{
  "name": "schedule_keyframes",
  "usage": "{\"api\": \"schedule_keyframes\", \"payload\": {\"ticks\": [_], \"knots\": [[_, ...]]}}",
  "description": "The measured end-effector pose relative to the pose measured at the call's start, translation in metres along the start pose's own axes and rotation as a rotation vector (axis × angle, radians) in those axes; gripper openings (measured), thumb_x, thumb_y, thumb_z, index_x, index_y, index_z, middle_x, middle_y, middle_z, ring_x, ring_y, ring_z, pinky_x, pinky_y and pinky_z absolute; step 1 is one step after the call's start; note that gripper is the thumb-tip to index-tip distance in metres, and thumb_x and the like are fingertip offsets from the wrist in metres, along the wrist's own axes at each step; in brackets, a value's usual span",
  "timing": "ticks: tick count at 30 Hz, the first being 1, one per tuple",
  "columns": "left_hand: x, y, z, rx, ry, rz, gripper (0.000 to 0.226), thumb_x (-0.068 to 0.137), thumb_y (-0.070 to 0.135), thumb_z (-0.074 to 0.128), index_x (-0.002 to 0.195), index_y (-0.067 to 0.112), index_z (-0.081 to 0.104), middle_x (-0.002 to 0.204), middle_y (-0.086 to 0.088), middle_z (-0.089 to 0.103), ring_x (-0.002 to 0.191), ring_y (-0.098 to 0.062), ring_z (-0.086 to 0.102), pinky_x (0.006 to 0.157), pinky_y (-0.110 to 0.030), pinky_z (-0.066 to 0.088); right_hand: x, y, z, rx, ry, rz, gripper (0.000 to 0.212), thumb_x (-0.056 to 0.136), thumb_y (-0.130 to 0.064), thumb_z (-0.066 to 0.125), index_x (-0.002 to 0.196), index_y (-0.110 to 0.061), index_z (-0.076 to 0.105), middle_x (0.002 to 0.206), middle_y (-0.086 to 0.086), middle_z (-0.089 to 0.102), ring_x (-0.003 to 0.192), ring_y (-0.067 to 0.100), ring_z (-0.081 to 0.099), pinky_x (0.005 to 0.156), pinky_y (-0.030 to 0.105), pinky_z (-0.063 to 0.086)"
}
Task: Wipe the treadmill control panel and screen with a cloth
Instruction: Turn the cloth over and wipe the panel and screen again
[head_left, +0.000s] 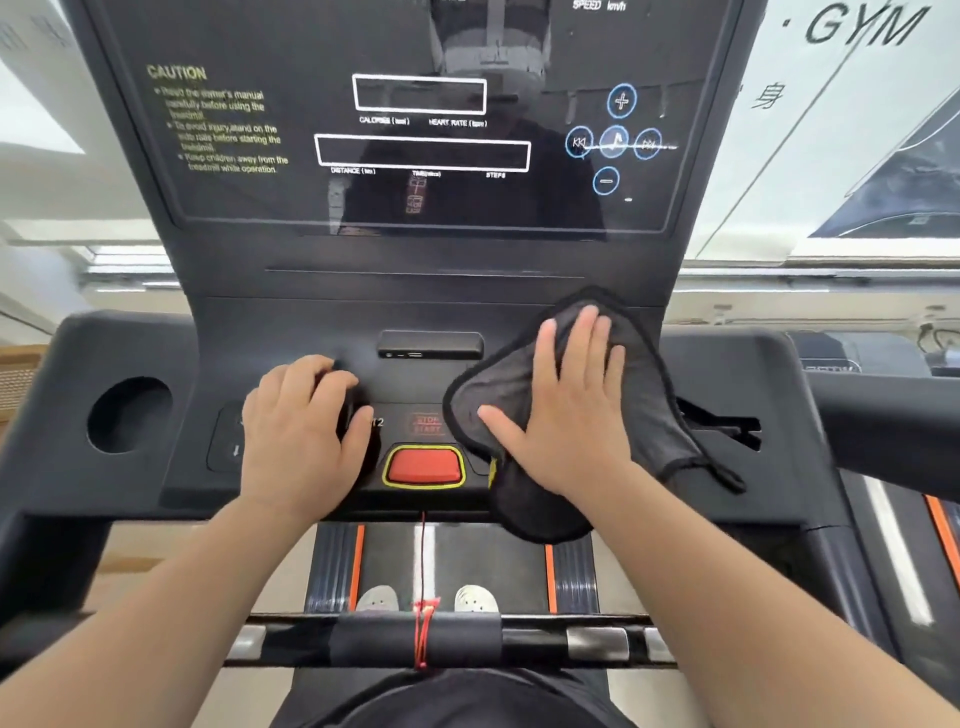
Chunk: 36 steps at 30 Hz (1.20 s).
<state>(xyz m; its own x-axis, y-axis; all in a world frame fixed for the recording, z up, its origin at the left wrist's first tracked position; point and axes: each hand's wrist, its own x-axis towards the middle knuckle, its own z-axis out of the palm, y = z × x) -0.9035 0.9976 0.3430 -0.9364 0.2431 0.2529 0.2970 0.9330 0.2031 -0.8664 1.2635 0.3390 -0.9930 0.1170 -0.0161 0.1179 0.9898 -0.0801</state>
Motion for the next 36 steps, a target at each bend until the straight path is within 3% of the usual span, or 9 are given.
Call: {"api": "schedule_keyframes", "payload": {"ticks": [3,5,10,14,19,31,36], "knots": [[-0.001,0.0,0.001,-0.007,0.002,-0.006,0.041,0.088,0.043,0.048,0.106,0.012,0.068,0.122,-0.01,0.061,0.111,-0.038,0.053,0.09,-0.051,0.043,-0.029,0.008,0.006,-0.016,-0.072,-0.328,0.091,0.095,-0.075,0.026,0.165,-0.019,0.012,0.173,0.015,0.002,0.159,0.035,-0.002,0.126,0.06,0.014],[-0.001,-0.002,0.0,-0.012,-0.005,-0.007,0.042,0.088,0.044,0.047,0.106,0.012,0.068,0.121,-0.01,0.061,0.111,-0.037,0.053,0.09,-0.051,0.043,-0.043,0.029,0.006,-0.022,-0.084,-0.38,0.089,0.095,-0.077,0.025,0.165,-0.023,0.016,0.173,0.01,0.006,0.16,0.032,0.0,0.125,0.059,0.017],[-0.001,-0.016,-0.006,-0.001,-0.041,0.002,0.045,0.088,0.046,0.048,0.108,0.01,0.068,0.121,-0.01,0.061,0.113,-0.036,0.054,0.093,-0.051,0.044,-0.031,0.059,-0.002,-0.043,-0.062,-0.023,0.107,0.085,-0.09,0.009,0.165,-0.02,0.003,0.173,0.012,-0.009,0.159,0.032,-0.008,0.128,0.058,0.005],[-0.004,-0.042,-0.012,0.001,-0.04,-0.014,0.046,0.089,0.046,0.05,0.109,0.009,0.067,0.122,-0.011,0.06,0.119,-0.038,0.053,0.099,-0.053,0.043,-0.006,0.019,-0.002,0.018,-0.016,0.192,0.121,0.078,-0.094,0.014,0.163,-0.011,-0.01,0.169,0.021,-0.017,0.157,0.038,-0.013,0.127,0.059,0.001],[-0.01,-0.085,-0.024,0.012,-0.03,-0.034,0.046,0.091,0.044,0.048,0.112,0.008,0.067,0.125,-0.012,0.059,0.118,-0.038,0.052,0.096,-0.054,0.042,0.017,-0.041,0.008,0.062,0.047,0.251,0.135,0.074,-0.098,0.029,0.16,0.002,-0.001,0.165,0.036,-0.007,0.155,0.051,-0.004,0.123,0.067,0.009],[-0.008,-0.178,-0.037,-0.016,-0.163,-0.033,0.06,0.092,0.053,0.038,0.13,0.011,0.059,0.141,-0.015,0.052,0.135,-0.04,0.043,0.111,-0.061,0.034,0.031,-0.175,0.011,-0.084,0.039,-0.019,0.117,0.085,-0.09,0.024,0.162,-0.003,0.007,0.169,0.028,-0.001,0.157,0.044,-0.002,0.125,0.061,0.004],[-0.005,-0.209,-0.042,-0.005,-0.203,-0.023,0.062,0.094,0.054,0.034,0.139,0.015,0.052,0.148,-0.014,0.047,0.139,-0.038,0.039,0.114,-0.06,0.03,0.03,-0.268,0.019,0.007,-0.068,-0.293,0.107,0.088,-0.083,0.029,0.164,-0.011,0.007,0.171,0.02,-0.01,0.158,0.036,-0.014,0.127,0.06,0.0]]}}
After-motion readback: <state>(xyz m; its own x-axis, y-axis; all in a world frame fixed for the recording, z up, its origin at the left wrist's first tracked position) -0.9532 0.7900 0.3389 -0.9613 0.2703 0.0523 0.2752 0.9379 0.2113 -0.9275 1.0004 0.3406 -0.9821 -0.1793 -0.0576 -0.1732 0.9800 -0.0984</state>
